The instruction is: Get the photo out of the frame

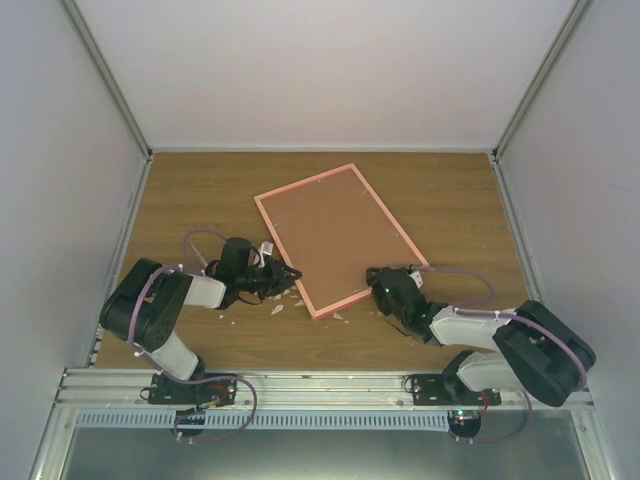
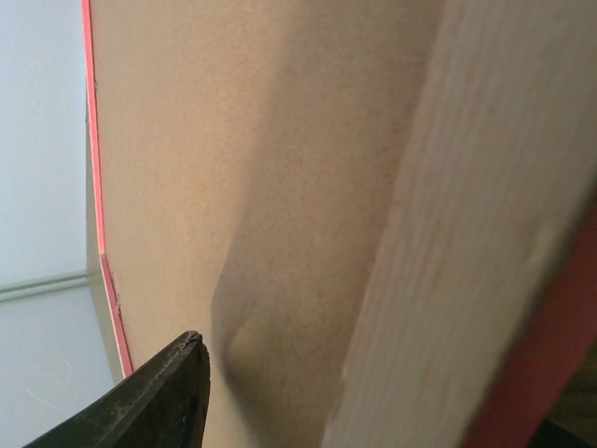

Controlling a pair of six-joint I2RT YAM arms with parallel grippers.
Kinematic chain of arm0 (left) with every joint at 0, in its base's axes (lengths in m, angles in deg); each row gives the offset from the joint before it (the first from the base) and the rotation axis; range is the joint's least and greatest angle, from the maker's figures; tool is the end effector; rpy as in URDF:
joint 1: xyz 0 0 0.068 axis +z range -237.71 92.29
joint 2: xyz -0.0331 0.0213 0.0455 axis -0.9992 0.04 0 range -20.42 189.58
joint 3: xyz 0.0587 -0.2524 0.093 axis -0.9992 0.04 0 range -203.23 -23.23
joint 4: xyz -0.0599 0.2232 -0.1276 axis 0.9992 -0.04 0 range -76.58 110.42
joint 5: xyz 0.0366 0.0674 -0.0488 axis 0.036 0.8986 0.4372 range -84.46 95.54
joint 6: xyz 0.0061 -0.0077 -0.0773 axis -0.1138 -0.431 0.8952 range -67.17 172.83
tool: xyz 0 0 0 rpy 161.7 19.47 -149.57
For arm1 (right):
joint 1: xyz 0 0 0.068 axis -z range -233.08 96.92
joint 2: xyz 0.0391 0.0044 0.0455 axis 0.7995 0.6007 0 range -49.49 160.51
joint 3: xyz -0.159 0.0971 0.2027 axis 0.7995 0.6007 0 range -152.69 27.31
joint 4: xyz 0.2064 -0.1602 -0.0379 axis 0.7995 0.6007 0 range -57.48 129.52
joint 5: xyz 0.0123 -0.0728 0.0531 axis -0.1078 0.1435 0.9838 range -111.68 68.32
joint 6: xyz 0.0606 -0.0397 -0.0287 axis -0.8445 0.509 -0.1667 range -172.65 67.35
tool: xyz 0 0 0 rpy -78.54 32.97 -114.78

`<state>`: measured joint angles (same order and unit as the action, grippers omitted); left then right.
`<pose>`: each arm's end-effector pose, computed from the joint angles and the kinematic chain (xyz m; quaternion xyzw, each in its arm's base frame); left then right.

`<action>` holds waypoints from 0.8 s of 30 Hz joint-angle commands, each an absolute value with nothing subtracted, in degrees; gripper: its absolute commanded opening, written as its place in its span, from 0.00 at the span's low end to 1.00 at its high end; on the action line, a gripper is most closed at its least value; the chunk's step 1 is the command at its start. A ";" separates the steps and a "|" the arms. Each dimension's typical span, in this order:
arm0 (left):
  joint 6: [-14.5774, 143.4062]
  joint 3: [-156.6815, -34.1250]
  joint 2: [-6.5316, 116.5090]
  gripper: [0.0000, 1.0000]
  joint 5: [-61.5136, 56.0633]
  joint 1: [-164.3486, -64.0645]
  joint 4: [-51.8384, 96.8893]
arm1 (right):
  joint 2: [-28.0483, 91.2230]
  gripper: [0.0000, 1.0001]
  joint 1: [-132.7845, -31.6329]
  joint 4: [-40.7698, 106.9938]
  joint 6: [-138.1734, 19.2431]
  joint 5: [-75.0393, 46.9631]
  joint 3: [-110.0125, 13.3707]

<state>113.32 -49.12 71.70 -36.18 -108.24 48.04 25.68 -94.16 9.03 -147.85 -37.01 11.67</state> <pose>0.2478 -0.1400 0.1002 -0.1426 0.8442 -0.5071 0.0996 0.1932 0.1451 0.1068 0.4557 0.7590 0.3730 0.2777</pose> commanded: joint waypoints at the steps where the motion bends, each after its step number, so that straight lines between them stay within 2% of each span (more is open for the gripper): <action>1: 112.44 -49.27 72.42 0.24 -37.00 -108.54 53.47 | 22.10 0.58 -94.28 14.04 -144.82 -37.97 11.43; 5: 111.32 -49.60 72.82 0.19 -36.57 -108.50 52.38 | 17.51 0.69 -94.24 21.32 -142.76 -39.77 11.22; 9: 109.89 -50.05 72.70 0.18 -35.98 -108.39 50.52 | 13.22 0.81 -93.64 30.06 -138.55 -40.68 9.61; 18: 106.99 -49.89 73.42 0.17 -36.59 -106.15 47.84 | 9.67 0.85 -82.45 39.87 -112.36 -36.68 3.33; 22: 105.01 -50.54 72.91 0.17 -36.08 -105.88 45.48 | 12.32 0.89 -77.61 39.80 -95.05 -33.14 -2.56; 24: 103.98 -51.02 72.77 0.17 -35.67 -105.76 43.95 | 15.25 0.91 -73.30 37.83 -87.87 -27.56 -4.52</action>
<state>107.68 -49.28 73.62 -35.37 -106.27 44.54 11.39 -79.34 38.14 -108.20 -34.50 0.18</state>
